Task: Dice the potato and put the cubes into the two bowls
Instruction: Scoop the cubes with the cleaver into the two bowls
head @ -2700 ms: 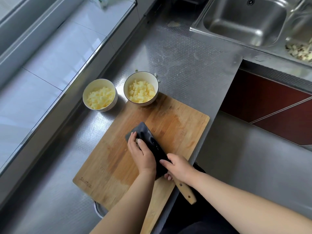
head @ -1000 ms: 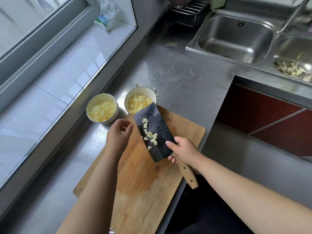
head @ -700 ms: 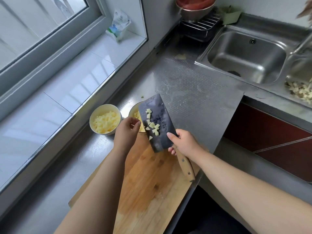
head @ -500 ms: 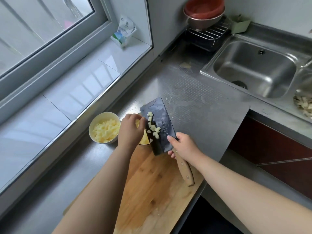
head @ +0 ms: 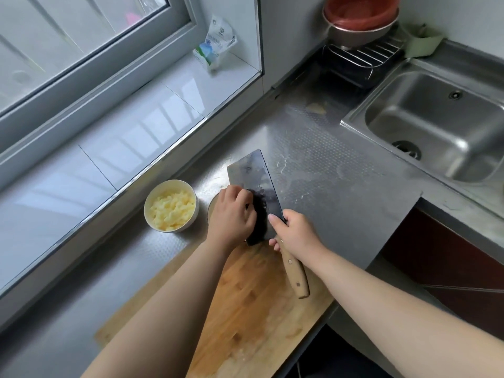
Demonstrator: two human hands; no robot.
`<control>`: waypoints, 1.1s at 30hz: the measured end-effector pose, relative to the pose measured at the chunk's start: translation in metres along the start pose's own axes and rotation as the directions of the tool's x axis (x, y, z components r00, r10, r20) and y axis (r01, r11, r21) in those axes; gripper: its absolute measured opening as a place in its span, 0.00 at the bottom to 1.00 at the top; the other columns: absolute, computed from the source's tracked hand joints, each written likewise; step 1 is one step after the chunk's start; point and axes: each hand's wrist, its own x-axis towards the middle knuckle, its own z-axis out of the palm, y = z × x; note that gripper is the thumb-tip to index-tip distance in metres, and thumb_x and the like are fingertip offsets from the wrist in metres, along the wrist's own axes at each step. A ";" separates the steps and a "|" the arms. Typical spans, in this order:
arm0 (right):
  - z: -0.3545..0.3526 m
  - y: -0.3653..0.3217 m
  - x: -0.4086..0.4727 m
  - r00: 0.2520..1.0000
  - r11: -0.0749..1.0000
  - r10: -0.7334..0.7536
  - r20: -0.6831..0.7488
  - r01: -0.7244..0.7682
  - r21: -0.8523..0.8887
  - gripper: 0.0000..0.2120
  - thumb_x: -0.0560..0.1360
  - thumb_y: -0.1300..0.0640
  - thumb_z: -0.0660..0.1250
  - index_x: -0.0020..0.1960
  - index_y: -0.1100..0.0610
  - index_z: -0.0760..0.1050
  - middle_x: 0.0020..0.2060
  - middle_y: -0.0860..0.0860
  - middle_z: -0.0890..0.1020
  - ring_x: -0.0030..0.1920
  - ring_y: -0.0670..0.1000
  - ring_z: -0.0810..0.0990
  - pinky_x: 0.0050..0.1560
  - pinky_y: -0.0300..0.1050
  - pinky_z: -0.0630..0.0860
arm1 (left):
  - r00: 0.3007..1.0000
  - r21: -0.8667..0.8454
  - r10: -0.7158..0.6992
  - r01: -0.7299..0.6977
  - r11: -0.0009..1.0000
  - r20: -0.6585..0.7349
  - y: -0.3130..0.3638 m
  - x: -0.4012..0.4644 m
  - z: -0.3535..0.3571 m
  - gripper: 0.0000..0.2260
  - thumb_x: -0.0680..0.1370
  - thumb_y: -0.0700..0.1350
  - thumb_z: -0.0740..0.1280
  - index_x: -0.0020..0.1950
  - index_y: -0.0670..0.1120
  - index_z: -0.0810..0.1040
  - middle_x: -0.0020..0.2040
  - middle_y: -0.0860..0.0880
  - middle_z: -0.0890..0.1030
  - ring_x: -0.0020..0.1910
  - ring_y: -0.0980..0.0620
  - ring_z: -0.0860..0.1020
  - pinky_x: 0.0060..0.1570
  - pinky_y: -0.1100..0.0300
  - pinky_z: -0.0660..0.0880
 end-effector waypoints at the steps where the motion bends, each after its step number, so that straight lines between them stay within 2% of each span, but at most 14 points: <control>1: 0.000 0.000 0.002 1.000 1.000 -0.002 -0.006 0.002 -0.003 0.17 0.80 0.55 0.64 0.34 0.54 0.64 0.20 0.46 0.71 0.32 0.60 0.83 0.28 0.43 0.73 | 1.000 0.016 -0.001 0.001 1.000 0.009 -0.004 -0.003 0.000 0.07 0.72 0.45 0.62 0.47 0.44 0.73 0.48 0.46 0.73 0.47 0.44 0.70 0.45 0.54 0.69; 7: -0.008 -0.005 0.003 0.993 0.997 -0.065 -0.098 0.062 -0.035 0.18 0.80 0.53 0.63 0.33 0.54 0.62 0.20 0.45 0.72 0.30 0.55 0.83 0.29 0.42 0.73 | 0.994 0.140 -0.064 0.052 0.989 0.086 -0.027 -0.022 -0.003 0.05 0.75 0.45 0.66 0.49 0.44 0.76 0.51 0.48 0.76 0.51 0.45 0.73 0.48 0.54 0.72; 12: -0.011 -0.006 0.003 0.987 0.995 -0.094 -0.134 0.095 0.008 0.18 0.80 0.52 0.62 0.35 0.57 0.63 0.20 0.46 0.74 0.30 0.56 0.83 0.29 0.44 0.73 | 0.996 0.048 -0.090 0.089 0.995 0.011 -0.027 -0.032 -0.008 0.12 0.78 0.54 0.60 0.51 0.48 0.77 0.51 0.51 0.76 0.52 0.51 0.71 0.51 0.56 0.70; 14: -0.013 -0.004 0.002 0.983 0.992 -0.125 -0.132 0.127 0.009 0.18 0.80 0.51 0.62 0.36 0.57 0.63 0.24 0.48 0.74 0.30 0.53 0.83 0.30 0.46 0.74 | 0.996 0.017 -0.083 0.083 0.996 -0.015 -0.026 -0.033 -0.009 0.12 0.78 0.54 0.60 0.51 0.48 0.76 0.51 0.52 0.75 0.52 0.52 0.71 0.52 0.56 0.70; 16: -0.016 0.001 -0.001 0.957 0.958 -0.270 -0.110 0.256 -0.128 0.18 0.81 0.48 0.59 0.35 0.54 0.62 0.24 0.47 0.73 0.30 0.52 0.82 0.29 0.45 0.72 | 0.976 -0.100 -0.194 0.184 0.978 -0.099 -0.026 -0.032 -0.016 0.08 0.79 0.49 0.62 0.51 0.45 0.77 0.50 0.50 0.76 0.51 0.54 0.70 0.54 0.54 0.71; 17: -0.019 0.007 -0.002 0.913 0.889 -0.399 -0.081 0.364 -0.279 0.18 0.81 0.46 0.57 0.35 0.53 0.64 0.24 0.48 0.74 0.30 0.54 0.81 0.29 0.45 0.71 | 0.950 -0.173 -0.271 0.244 0.954 -0.157 -0.028 -0.030 -0.023 0.07 0.79 0.46 0.62 0.51 0.44 0.77 0.49 0.49 0.76 0.51 0.55 0.70 0.55 0.54 0.70; 18: -0.022 0.014 -0.004 0.844 0.774 -0.534 -0.045 0.467 -0.428 0.18 0.80 0.44 0.55 0.37 0.54 0.68 0.24 0.49 0.76 0.29 0.56 0.80 0.28 0.45 0.70 | 0.912 -0.236 -0.343 0.290 0.927 -0.226 -0.032 -0.029 -0.030 0.08 0.79 0.45 0.61 0.51 0.42 0.77 0.49 0.47 0.77 0.50 0.54 0.70 0.55 0.56 0.69; 20: -0.027 0.027 -0.006 0.672 0.521 -0.739 0.049 0.616 -0.591 0.21 0.81 0.43 0.53 0.42 0.55 0.77 0.25 0.50 0.78 0.27 0.57 0.78 0.25 0.42 0.68 | 0.815 -0.341 -0.454 0.338 0.877 -0.361 -0.044 -0.028 -0.051 0.11 0.80 0.45 0.58 0.53 0.41 0.77 0.50 0.45 0.78 0.52 0.50 0.73 0.55 0.59 0.67; 22: -0.029 0.040 -0.010 0.532 0.325 -0.829 0.171 0.708 -0.626 0.22 0.82 0.44 0.53 0.46 0.54 0.81 0.28 0.48 0.79 0.27 0.53 0.79 0.23 0.41 0.68 | 0.734 -0.446 -0.538 0.351 0.823 -0.415 -0.061 -0.027 -0.073 0.12 0.81 0.46 0.56 0.52 0.42 0.76 0.50 0.45 0.78 0.52 0.46 0.75 0.54 0.55 0.70; 25: -0.031 0.059 -0.012 0.354 0.073 -0.859 0.371 0.801 -0.595 0.15 0.80 0.47 0.59 0.47 0.53 0.82 0.28 0.48 0.77 0.27 0.51 0.77 0.22 0.42 0.70 | 0.696 -0.552 -0.655 0.436 0.711 -0.293 -0.078 -0.028 -0.099 0.11 0.82 0.47 0.55 0.50 0.45 0.76 0.49 0.47 0.79 0.51 0.49 0.78 0.56 0.50 0.74; 27: -0.028 0.064 -0.013 0.292 -0.034 -0.837 0.463 0.816 -0.577 0.17 0.81 0.47 0.57 0.46 0.52 0.82 0.28 0.49 0.74 0.25 0.52 0.75 0.22 0.41 0.67 | 0.724 -0.544 -0.663 0.485 0.685 -0.190 -0.080 -0.031 -0.105 0.10 0.82 0.46 0.57 0.51 0.45 0.76 0.49 0.49 0.80 0.50 0.52 0.78 0.56 0.52 0.74; 30: -0.020 0.066 -0.016 0.248 -0.125 -0.800 0.547 0.822 -0.556 0.20 0.82 0.45 0.53 0.46 0.51 0.80 0.28 0.51 0.73 0.25 0.52 0.71 0.23 0.41 0.63 | 0.763 -0.511 -0.644 0.532 0.676 -0.058 -0.074 -0.035 -0.099 0.07 0.82 0.45 0.59 0.53 0.47 0.76 0.50 0.51 0.80 0.51 0.55 0.78 0.51 0.62 0.73; 33: -0.011 0.070 -0.013 0.263 -0.166 -0.745 0.613 0.817 -0.553 0.15 0.80 0.47 0.57 0.51 0.52 0.80 0.30 0.52 0.73 0.28 0.53 0.72 0.24 0.42 0.64 | 0.770 -0.526 -0.637 0.552 0.646 0.026 -0.071 -0.042 -0.086 0.07 0.80 0.45 0.62 0.56 0.52 0.76 0.54 0.45 0.79 0.51 0.52 0.78 0.47 0.63 0.73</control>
